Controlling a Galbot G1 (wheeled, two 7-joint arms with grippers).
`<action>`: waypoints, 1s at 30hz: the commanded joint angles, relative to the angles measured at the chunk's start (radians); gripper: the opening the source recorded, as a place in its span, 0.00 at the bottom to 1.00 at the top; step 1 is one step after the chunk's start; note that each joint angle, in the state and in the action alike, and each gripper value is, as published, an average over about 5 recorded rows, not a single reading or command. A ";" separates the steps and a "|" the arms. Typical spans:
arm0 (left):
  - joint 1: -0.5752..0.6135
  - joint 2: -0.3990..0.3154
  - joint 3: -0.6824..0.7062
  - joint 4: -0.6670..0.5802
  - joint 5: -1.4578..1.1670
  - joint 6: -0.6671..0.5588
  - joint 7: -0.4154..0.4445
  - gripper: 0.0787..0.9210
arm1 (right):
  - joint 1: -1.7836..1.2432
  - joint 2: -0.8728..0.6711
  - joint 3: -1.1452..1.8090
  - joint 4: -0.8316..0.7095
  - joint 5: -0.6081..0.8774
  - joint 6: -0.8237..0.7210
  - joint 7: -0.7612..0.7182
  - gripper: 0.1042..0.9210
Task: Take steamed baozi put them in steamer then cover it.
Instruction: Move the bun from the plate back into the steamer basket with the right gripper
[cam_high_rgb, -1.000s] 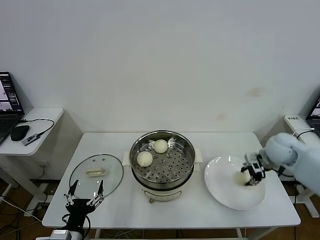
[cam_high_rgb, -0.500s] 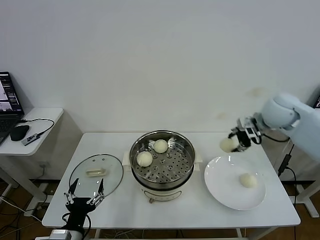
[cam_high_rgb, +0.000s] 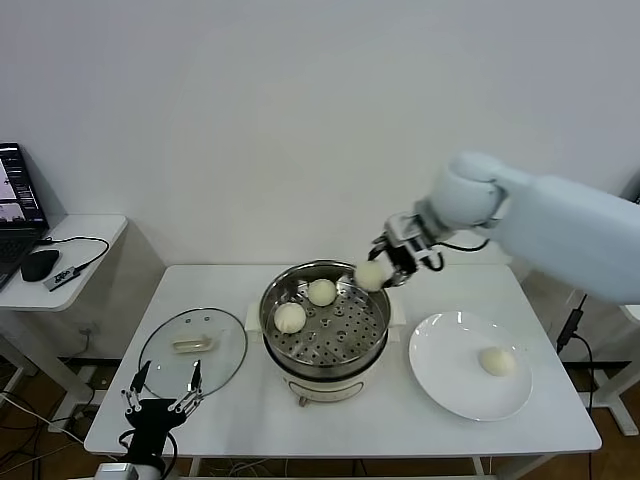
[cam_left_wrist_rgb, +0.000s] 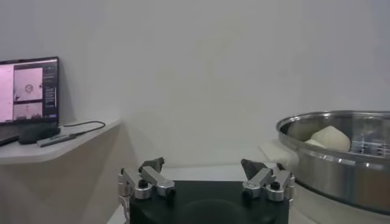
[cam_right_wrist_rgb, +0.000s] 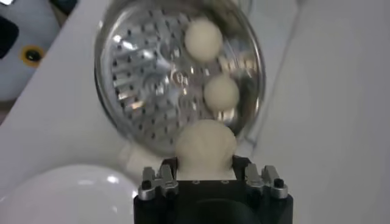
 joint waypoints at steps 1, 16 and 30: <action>-0.002 -0.006 -0.002 0.003 0.000 0.000 0.000 0.88 | -0.006 0.182 -0.146 0.008 -0.066 0.165 0.052 0.57; -0.009 -0.018 -0.003 0.020 -0.001 -0.005 0.000 0.88 | -0.058 0.211 -0.190 -0.025 -0.310 0.444 0.082 0.57; -0.006 -0.024 -0.006 0.021 -0.001 -0.011 -0.002 0.88 | -0.068 0.224 -0.192 -0.014 -0.334 0.529 0.066 0.58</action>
